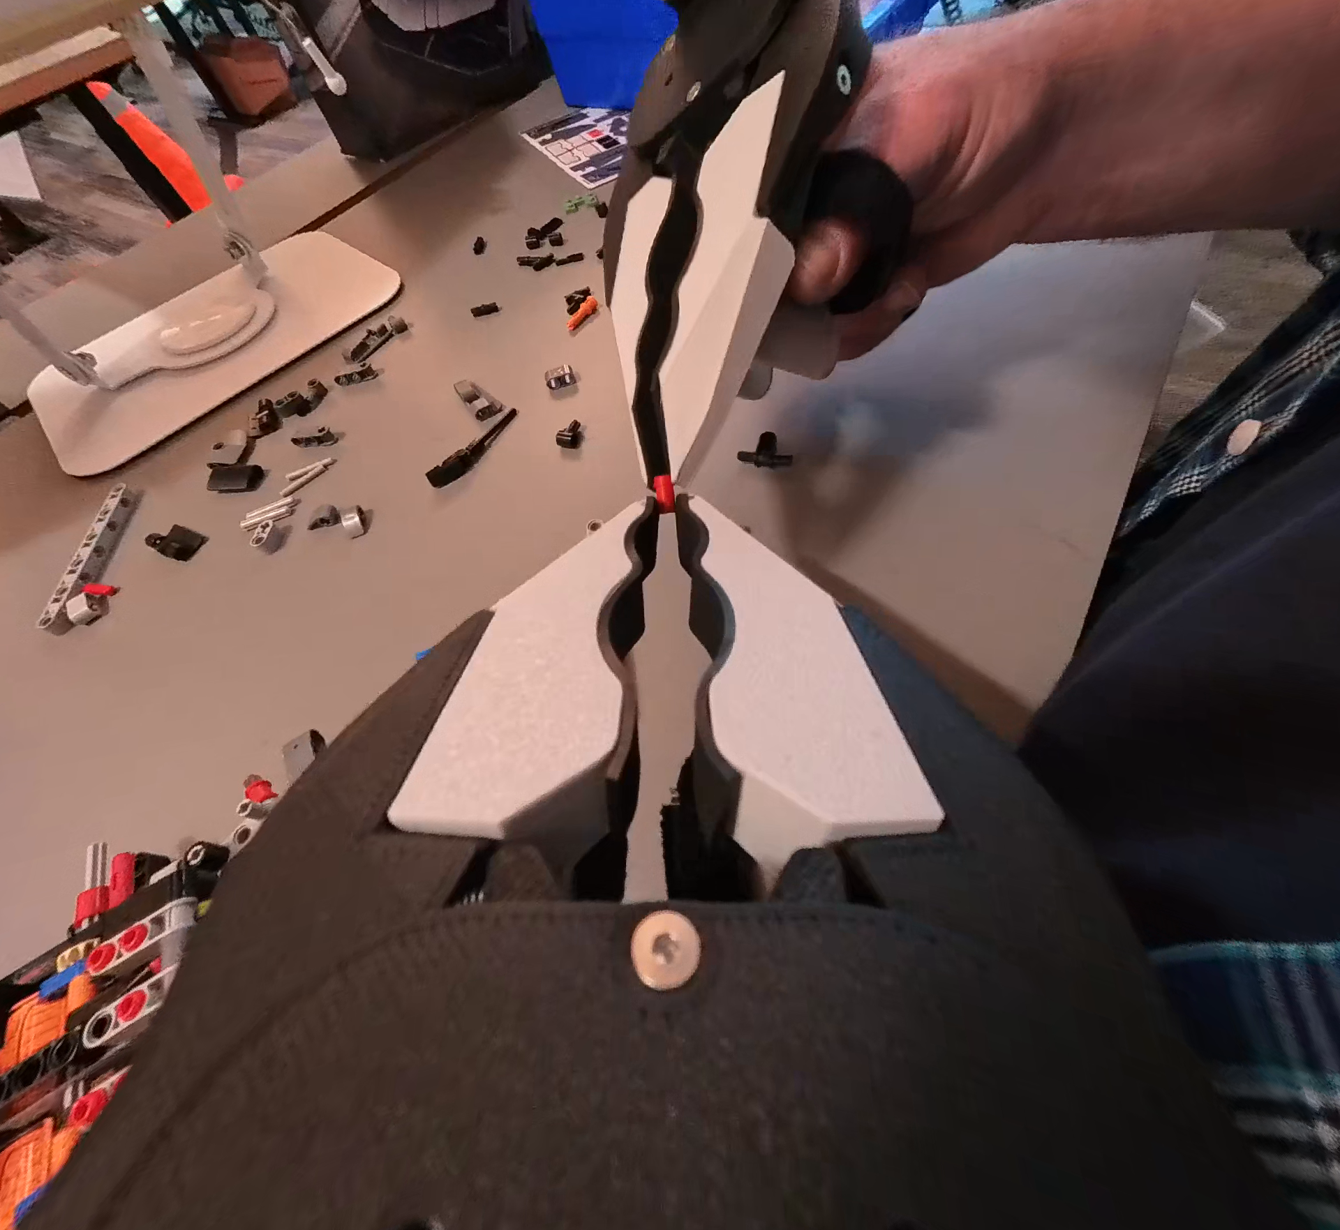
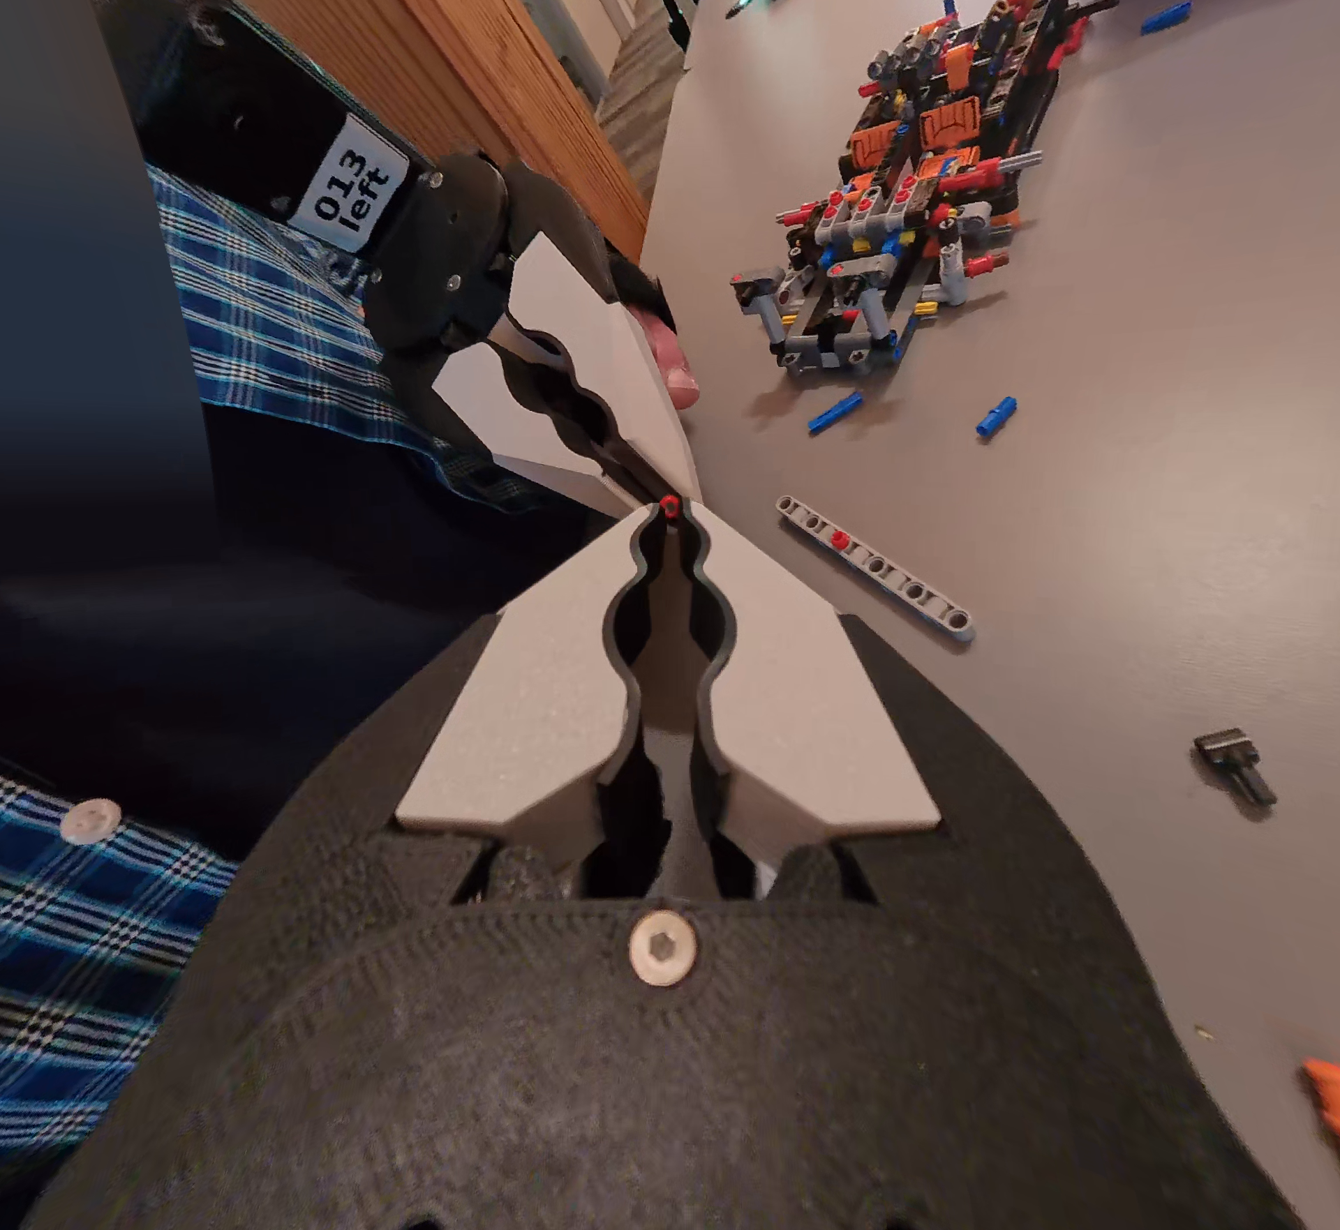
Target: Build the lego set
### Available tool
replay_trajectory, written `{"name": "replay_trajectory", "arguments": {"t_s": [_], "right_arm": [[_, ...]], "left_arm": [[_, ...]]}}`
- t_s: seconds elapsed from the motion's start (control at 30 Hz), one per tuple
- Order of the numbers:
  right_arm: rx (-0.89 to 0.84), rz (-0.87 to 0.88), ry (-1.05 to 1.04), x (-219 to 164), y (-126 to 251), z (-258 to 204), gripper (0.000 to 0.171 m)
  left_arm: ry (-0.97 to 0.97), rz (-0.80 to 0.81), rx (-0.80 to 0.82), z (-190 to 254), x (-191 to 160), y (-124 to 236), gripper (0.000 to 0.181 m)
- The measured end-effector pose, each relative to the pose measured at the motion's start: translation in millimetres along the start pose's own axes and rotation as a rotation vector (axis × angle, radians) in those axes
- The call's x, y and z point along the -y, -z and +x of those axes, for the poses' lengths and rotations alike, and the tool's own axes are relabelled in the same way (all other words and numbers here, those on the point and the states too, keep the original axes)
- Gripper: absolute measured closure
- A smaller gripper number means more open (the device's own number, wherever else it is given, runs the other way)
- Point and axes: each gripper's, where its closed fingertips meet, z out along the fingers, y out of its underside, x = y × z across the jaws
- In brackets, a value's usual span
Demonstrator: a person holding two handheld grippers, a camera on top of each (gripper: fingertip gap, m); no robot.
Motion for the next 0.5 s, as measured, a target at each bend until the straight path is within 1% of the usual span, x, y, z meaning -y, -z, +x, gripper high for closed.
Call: {"name": "replay_trajectory", "arguments": {"t_s": [0.27,0.5], "right_arm": [[-0.034,-0.017,0.014,-2.4,-1.3,5.3,0.170],[-0.124,-0.081,0.084,-4.6,1.5,19.9,0.170]], "left_arm": [[-0.011,-0.024,0.020,-2.9,-4.1,-2.2,0.177],[0.017,-0.057,0.057,-10.7,-12.1,-1.3,0.174]]}}
